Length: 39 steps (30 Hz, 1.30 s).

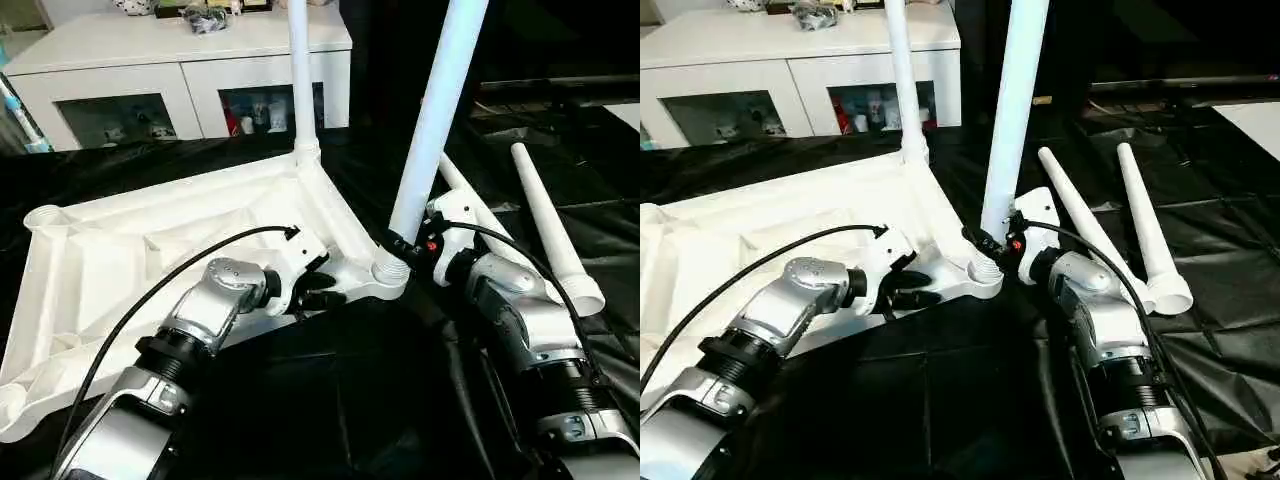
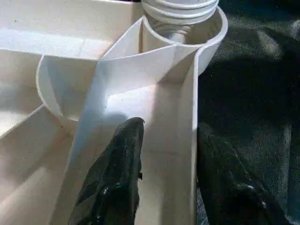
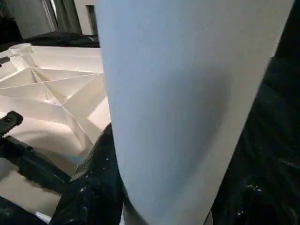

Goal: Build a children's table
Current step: Insert table leg to table base

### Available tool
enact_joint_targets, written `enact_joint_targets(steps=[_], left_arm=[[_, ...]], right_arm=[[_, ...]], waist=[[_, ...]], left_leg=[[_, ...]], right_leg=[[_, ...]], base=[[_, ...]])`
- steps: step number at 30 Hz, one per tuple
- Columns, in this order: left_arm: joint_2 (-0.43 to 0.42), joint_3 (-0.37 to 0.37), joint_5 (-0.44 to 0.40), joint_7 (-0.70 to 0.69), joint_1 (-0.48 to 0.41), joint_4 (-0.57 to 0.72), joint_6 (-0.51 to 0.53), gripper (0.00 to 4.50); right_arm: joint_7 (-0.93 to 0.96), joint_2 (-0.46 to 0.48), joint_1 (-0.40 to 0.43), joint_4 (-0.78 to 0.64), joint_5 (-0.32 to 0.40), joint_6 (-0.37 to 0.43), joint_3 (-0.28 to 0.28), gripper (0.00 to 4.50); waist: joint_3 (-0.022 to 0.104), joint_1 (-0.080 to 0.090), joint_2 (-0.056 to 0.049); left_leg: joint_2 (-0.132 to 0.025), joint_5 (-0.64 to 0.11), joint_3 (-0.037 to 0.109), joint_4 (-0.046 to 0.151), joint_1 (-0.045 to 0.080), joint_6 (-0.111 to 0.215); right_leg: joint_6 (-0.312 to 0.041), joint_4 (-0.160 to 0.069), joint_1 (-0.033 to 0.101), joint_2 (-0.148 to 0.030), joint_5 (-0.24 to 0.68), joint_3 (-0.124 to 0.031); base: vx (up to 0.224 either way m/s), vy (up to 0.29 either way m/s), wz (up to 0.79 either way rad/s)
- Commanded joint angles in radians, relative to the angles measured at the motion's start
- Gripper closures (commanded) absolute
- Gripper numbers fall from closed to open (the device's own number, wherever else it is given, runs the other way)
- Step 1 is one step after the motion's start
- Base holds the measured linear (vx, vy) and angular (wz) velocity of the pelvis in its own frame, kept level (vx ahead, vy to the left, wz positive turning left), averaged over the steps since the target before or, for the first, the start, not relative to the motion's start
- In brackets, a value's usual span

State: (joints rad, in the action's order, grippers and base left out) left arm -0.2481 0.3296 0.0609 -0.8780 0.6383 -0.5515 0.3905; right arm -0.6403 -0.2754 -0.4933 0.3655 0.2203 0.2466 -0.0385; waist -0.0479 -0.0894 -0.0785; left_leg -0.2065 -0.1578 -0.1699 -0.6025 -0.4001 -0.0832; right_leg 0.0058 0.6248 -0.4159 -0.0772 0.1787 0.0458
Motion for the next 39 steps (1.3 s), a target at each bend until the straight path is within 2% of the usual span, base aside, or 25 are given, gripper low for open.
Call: enact_joint_targets(steps=[1, 4, 5, 6, 8, 11, 13, 15, 16, 17, 20, 21, 23, 24, 26, 27, 28, 29, 30, 31, 32, 34, 35, 36, 39], left_arm=[[0.005, 0.013, -0.023, 0.008, 0.007, -0.014, 0.009, 2.92], [0.013, 0.023, -0.038, 0.014, 0.006, -0.021, 0.011, 3.02], [0.012, 0.031, -0.044, 0.011, 0.005, -0.021, 0.014, 3.2], [0.012, 0.035, -0.047, 0.01, 0.004, -0.02, 0.016, 3.35], [0.007, 0.055, -0.063, 0.008, -0.003, -0.018, 0.014, 3.38], [0.008, 0.066, -0.076, 0.009, -0.009, -0.021, 0.014, 3.76], [0.009, 0.067, -0.08, 0.009, -0.011, -0.023, 0.013, 3.81], [0.013, 0.063, -0.084, 0.006, -0.012, -0.025, 0.015, 4.12], [0.014, 0.06, -0.082, 0.004, -0.012, -0.025, 0.017, 4.2], [0.01, 0.058, -0.081, 0.0, -0.013, -0.026, 0.015, 4.2], [-0.015, 0.052, -0.073, -0.026, -0.028, -0.019, 0.012, 4.33], [-0.031, 0.048, -0.065, -0.044, -0.042, -0.008, 0.013, 4.49], [-0.064, 0.025, -0.041, -0.076, -0.078, 0.022, 0.018, 4.5], [-0.069, 0.021, -0.038, -0.08, -0.083, 0.026, 0.018, 4.5], [-0.101, 0.01, -0.022, -0.119, -0.12, 0.058, -0.018, 4.5], [-0.147, 0.005, -0.022, -0.143, -0.161, 0.093, -0.041, 4.5], [-0.159, 0.003, -0.021, -0.151, -0.171, 0.104, -0.052, 4.5], [-0.176, -0.001, -0.019, -0.163, -0.187, 0.121, -0.067, 4.5], [-0.189, -0.004, -0.016, -0.173, -0.2, 0.137, -0.076, 4.5], [-0.214, -0.004, -0.012, -0.191, -0.221, 0.171, -0.089, 4.5], [-0.228, -0.004, -0.008, -0.203, -0.235, 0.196, -0.109, 4.5], [-0.241, -0.007, -0.003, -0.215, -0.249, 0.228, -0.136, 4.5], [-0.242, -0.006, -0.007, -0.209, -0.249, 0.238, -0.136, 4.5], [-0.24, -0.005, -0.012, -0.202, -0.245, 0.243, -0.136, 4.5], [-0.23, -0.004, -0.016, -0.193, -0.237, 0.241, -0.143, 4.5]], right_arm=[[0.001, 0.003, -0.009, -0.011, -0.009, -0.005, -0.002, 2.63], [0.001, 0.002, -0.008, -0.012, -0.009, -0.005, -0.001, 2.63], [0.001, 0.002, -0.008, -0.012, -0.008, -0.005, -0.001, 2.63], [0.001, 0.002, -0.009, -0.011, -0.008, -0.005, 0.0, 2.63], [0.001, 0.002, -0.01, -0.01, -0.008, -0.005, 0.0, 2.63], [0.001, 0.004, -0.013, -0.01, -0.007, -0.005, 0.0, 2.63], [0.001, 0.004, -0.015, -0.009, -0.007, -0.005, 0.0, 2.63], [0.001, 0.004, -0.017, -0.007, -0.006, -0.004, 0.001, 2.63], [0.0, 0.004, -0.019, -0.006, -0.006, -0.004, 0.001, 2.63], [0.0, 0.004, -0.019, -0.006, -0.005, -0.003, 0.001, 2.63], [-0.005, 0.006, -0.021, -0.009, -0.001, 0.002, 0.0, 2.63], [-0.01, 0.007, -0.021, -0.011, 0.002, 0.006, -0.002, 2.63], [-0.032, 0.008, -0.022, -0.017, 0.011, 0.016, -0.01, 2.63], [-0.037, 0.008, -0.022, -0.018, 0.012, 0.019, -0.012, 2.63], [-0.075, 0.004, -0.016, -0.038, 0.028, 0.035, -0.024, 2.63], [-0.124, -0.003, -0.005, -0.073, 0.053, 0.066, -0.041, 2.63], [-0.135, -0.005, -0.002, -0.08, 0.057, 0.073, -0.047, 2.63], [-0.152, -0.008, 0.002, -0.09, 0.063, 0.084, -0.055, 2.63], [-0.167, -0.011, 0.005, -0.098, 0.067, 0.093, -0.062, 2.63], [-0.186, -0.012, 0.01, -0.106, 0.069, 0.104, -0.077, 2.63], [-0.198, -0.01, 0.011, -0.109, 0.071, 0.112, -0.086, 2.63], [-0.212, -0.005, 0.011, -0.114, 0.07, 0.12, -0.1, 2.63], [-0.217, 0.0, 0.006, -0.112, 0.069, 0.125, -0.106, 2.63], [-0.22, 0.004, 0.001, -0.11, 0.068, 0.13, -0.111, 2.63], [-0.233, 0.01, -0.009, -0.111, 0.067, 0.148, -0.126, 2.63]], waist=[[0.072, 0.0, -0.002], [0.071, 0.002, 0.003], [0.071, 0.001, 0.0], [0.071, 0.001, 0.002], [0.07, 0.001, 0.001], [0.07, 0.002, 0.001], [0.069, 0.002, 0.001], [0.069, 0.003, 0.002], [0.069, 0.003, 0.005], [0.069, 0.002, 0.003], [0.069, 0.004, 0.007], [0.07, 0.003, 0.004], [0.069, 0.01, 0.005], [0.069, 0.011, 0.007], [0.066, 0.024, 0.012], [0.068, 0.027, 0.023], [0.067, 0.031, 0.02], [0.069, 0.031, 0.016], [0.067, 0.033, 0.021], [0.066, 0.034, 0.019], [0.07, 0.032, 0.018], [0.067, 0.035, 0.017], [0.069, 0.034, 0.015], [0.069, 0.035, 0.02], [0.068, 0.031, 0.017]], left_leg=[[-0.005, -0.272, 0.003, 0.069, 0.022, 0.023], [-0.005, -0.279, 0.002, 0.07, 0.022, 0.024], [-0.005, -0.279, 0.003, 0.07, 0.021, 0.026], [-0.005, -0.277, 0.003, 0.07, 0.02, 0.027], [-0.005, -0.281, 0.002, 0.071, 0.02, 0.028], [-0.004, -0.288, 0.003, 0.072, 0.02, 0.028], [-0.005, -0.293, 0.003, 0.073, 0.02, 0.028], [-0.004, -0.295, 0.003, 0.073, 0.02, 0.027], [-0.004, -0.294, 0.002, 0.074, 0.02, 0.027], [-0.004, -0.294, 0.003, 0.074, 0.019, 0.027], [-0.005, -0.296, 0.003, 0.076, 0.019, 0.027], [-0.005, -0.295, 0.004, 0.075, 0.02, 0.027], [-0.004, -0.287, 0.005, 0.078, 0.013, 0.027], [-0.004, -0.289, 0.005, 0.077, 0.015, 0.028], [-0.001, -0.289, 0.003, 0.079, 0.013, 0.034], [-0.002, -0.277, 0.002, 0.078, 0.013, 0.039], [-0.002, -0.25, 0.004, 0.081, 0.007, 0.046], [-0.003, -0.241, 0.006, 0.083, 0.007, 0.047], [-0.004, -0.24, 0.005, 0.084, 0.006, 0.05], [-0.003, -0.24, 0.003, 0.083, 0.01, 0.05], [-0.006, -0.231, 0.002, 0.082, 0.016, 0.047], [-0.009, -0.232, 0.001, 0.086, 0.018, 0.047], [-0.01, -0.239, -0.001, 0.084, 0.025, 0.046], [-0.01, -0.239, -0.002, 0.085, 0.024, 0.046], [-0.011, -0.25, -0.002, 0.087, 0.027, 0.037]], right_leg=[[-0.21, -0.085, 0.054, -0.045, 0.215, -0.024], [-0.206, -0.088, 0.055, -0.045, 0.223, -0.024], [-0.203, -0.089, 0.054, -0.045, 0.231, -0.024], [-0.199, -0.089, 0.055, -0.045, 0.24, -0.024], [-0.192, -0.092, 0.052, -0.046, 0.261, -0.024], [-0.18, -0.095, 0.052, -0.046, 0.29, -0.024], [-0.173, -0.097, 0.05, -0.046, 0.309, -0.024], [-0.168, -0.099, 0.049, -0.046, 0.326, -0.024], [-0.165, -0.1, 0.049, -0.046, 0.331, -0.024], [-0.162, -0.1, 0.049, -0.047, 0.336, -0.024], [-0.158, -0.1, 0.048, -0.046, 0.34, -0.024], [-0.161, -0.098, 0.047, -0.048, 0.335, -0.025], [-0.161, -0.096, 0.052, -0.047, 0.325, -0.023], [-0.163, -0.096, 0.051, -0.047, 0.321, -0.023], [-0.162, -0.099, 0.052, -0.046, 0.336, -0.023], [-0.16, -0.099, 0.057, -0.048, 0.332, -0.024], [-0.155, -0.094, 0.06, -0.047, 0.319, -0.024], [-0.153, -0.091, 0.062, -0.049, 0.314, -0.022], [-0.148, -0.095, 0.061, -0.048, 0.323, -0.023], [-0.144, -0.098, 0.056, -0.046, 0.338, -0.024], [-0.153, -0.094, 0.055, -0.048, 0.321, -0.026], [-0.168, -0.094, 0.051, -0.045, 0.299, -0.027], [-0.178, -0.093, 0.047, -0.043, 0.282, -0.028], [-0.184, -0.092, 0.048, -0.042, 0.27, -0.028], [-0.186, -0.091, 0.048, -0.044, 0.267, -0.029]], base=[[0.0, 0.0, 0.0], [0.0, 0.0, 0.0], [0.0, 0.0, 0.0], [0.0, 0.0, 0.0], [0.0, 0.0, 0.0], [0.0, 0.0, 0.0], [0.0, 0.0, 0.0], [0.0, 0.0, 0.0], [0.0, 0.0, 0.0], [0.0, 0.0, 0.0], [0.0, 0.0, 0.0], [0.0, 0.0, 0.0], [0.0, 0.0, 0.0], [0.0, 0.0, 0.0], [0.0, 0.0, 0.0], [0.0, 0.0, 0.0], [0.0, 0.0, 0.0], [0.0, 0.0, 0.0], [0.0, 0.0, 0.0], [0.0, 0.0, 0.0], [0.0, 0.0, 0.0], [0.0, 0.0, 0.0], [0.0, 0.0, 0.0], [0.0, 0.0, 0.0], [0.0, 0.0, 0.0]])
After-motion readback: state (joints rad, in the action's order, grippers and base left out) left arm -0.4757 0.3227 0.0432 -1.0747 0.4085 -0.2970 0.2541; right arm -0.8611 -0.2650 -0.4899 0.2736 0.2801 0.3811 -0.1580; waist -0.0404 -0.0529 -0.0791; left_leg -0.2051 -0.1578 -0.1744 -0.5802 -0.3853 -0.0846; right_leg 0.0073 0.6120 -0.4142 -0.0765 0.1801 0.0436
